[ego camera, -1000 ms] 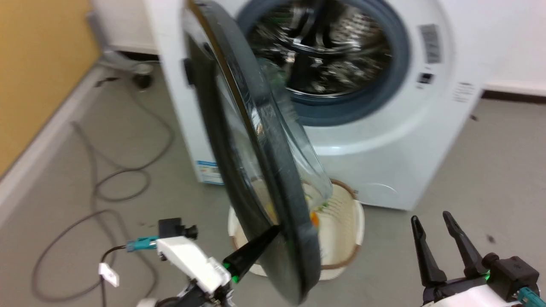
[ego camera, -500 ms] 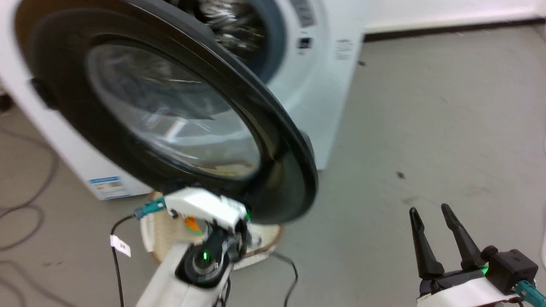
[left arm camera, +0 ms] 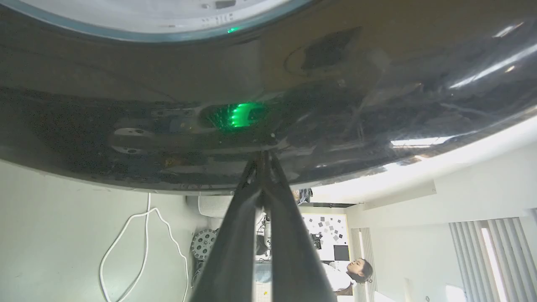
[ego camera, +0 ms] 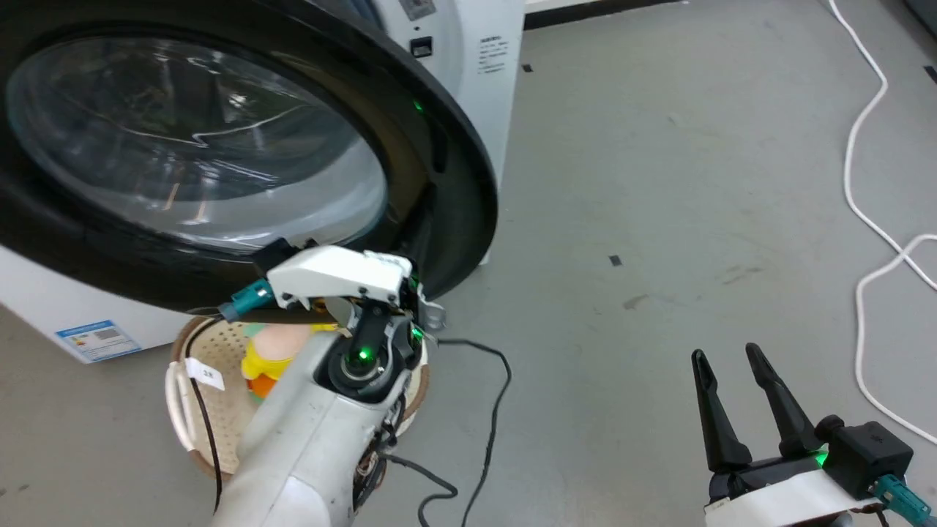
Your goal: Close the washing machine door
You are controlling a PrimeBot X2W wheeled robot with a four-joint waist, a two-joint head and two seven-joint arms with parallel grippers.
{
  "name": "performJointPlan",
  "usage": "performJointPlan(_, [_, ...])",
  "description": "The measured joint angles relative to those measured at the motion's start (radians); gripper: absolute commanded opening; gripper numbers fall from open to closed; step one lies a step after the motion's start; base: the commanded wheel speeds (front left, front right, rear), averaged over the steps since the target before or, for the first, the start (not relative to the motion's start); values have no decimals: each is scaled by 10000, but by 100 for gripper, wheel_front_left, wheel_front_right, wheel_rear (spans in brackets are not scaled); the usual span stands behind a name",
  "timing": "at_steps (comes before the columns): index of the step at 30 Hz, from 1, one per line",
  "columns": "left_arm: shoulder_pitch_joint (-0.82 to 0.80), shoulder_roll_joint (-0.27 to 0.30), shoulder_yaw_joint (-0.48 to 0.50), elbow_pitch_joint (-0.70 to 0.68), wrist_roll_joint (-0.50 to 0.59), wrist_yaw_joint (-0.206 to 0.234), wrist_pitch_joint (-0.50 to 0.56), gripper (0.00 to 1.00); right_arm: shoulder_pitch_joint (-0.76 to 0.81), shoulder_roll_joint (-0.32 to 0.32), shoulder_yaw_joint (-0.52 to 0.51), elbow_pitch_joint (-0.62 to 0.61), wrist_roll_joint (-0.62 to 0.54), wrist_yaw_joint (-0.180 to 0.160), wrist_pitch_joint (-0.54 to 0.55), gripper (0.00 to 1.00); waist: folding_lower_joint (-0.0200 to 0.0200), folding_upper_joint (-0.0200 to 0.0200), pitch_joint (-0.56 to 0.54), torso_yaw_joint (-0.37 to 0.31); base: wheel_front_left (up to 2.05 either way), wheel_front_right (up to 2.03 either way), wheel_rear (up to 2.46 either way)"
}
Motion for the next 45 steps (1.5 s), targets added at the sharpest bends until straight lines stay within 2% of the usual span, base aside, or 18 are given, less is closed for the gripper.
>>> performJointPlan(4, [17, 10, -462, 267, 96, -165, 31, 0, 4, 4, -35, -46, -6, 0, -2, 100, 0, 0, -119, 308, 0, 0, 0])
performJointPlan(9, [554, 399, -1419, -52, 1337, -219, 98, 0, 34, -46, -136, -169, -13, 0, 0, 100, 0, 0, -329, 887, 0, 0, 0])
performJointPlan(11, [950, 792, -1964, -495, 2136, -270, -50, 0, 89, -82, -136, -201, -29, 0, -2, 100, 0, 0, -436, 1158, 0, 0, 0])
performJointPlan(14, [1327, 1714, -2928, -1218, 4056, -282, -656, 0, 180, -165, -182, -261, -29, 0, 0, 100, 0, 0, -590, 1588, 0, 0, 0])
performJointPlan(17, [1633, 2573, -3154, -1674, 5800, -128, -1124, 0, 210, -270, -169, -318, -36, 0, 0, 100, 0, 0, -750, 2035, 0, 0, 0])
performJointPlan(19, [1914, 2995, -2894, -2134, 6792, 174, -1210, 0, 224, -297, -188, -395, -40, 0, 0, 100, 0, 0, -859, 2318, 0, 0, 0])
performJointPlan(21, [2310, 3170, -2061, -2920, 8105, 550, -1220, 0, 286, -324, -245, -470, -46, 0, -2, 100, 0, 0, -973, 2605, 0, 0, 0])
performJointPlan(24, [3129, 3166, -623, -4213, 9973, 1145, -1227, 0, 417, -372, -222, -518, -54, 0, 0, 100, 0, 0, -1145, 3024, 0, 0, 0])
performJointPlan(27, [4219, 2974, 389, -5179, 11511, 1557, -1227, 0, 465, -401, -186, -531, -56, 0, 0, 100, 0, 0, -1320, 3392, 0, 0, 0])
performJointPlan(34, [6274, 2186, 1659, -6057, 13463, 2071, -1227, 0, 515, -420, -92, -566, -82, 0, -2, 100, 0, 0, -1652, 3944, 0, 0, 0])
performJointPlan(40, [7239, 1655, 1941, -6322, 14840, 2192, -1227, 0, 583, -420, -65, -566, -84, 0, -2, 100, -1, 0, -1710, 4063, 0, 0, 0])
performJointPlan(41, [7343, 1586, 1944, -6318, 15020, 2182, -1227, 42, 587, -420, -63, -562, -84, 0, -2, 100, 0, 0, -1709, 4075, 0, 0, 0])
performJointPlan(42, [7415, 1521, 1946, -6307, 15166, 2180, -1227, 100, 595, -420, -65, -562, -84, 0, 0, 100, -1, 0, -1709, 4087, 0, 0, 0])
performJointPlan(45, [7484, 1398, 1962, -6218, 15570, 2057, -1227, 100, 642, -420, -65, -550, -84, 0, 0, 100, 0, 0, -1693, 4126, 0, 0, 0])
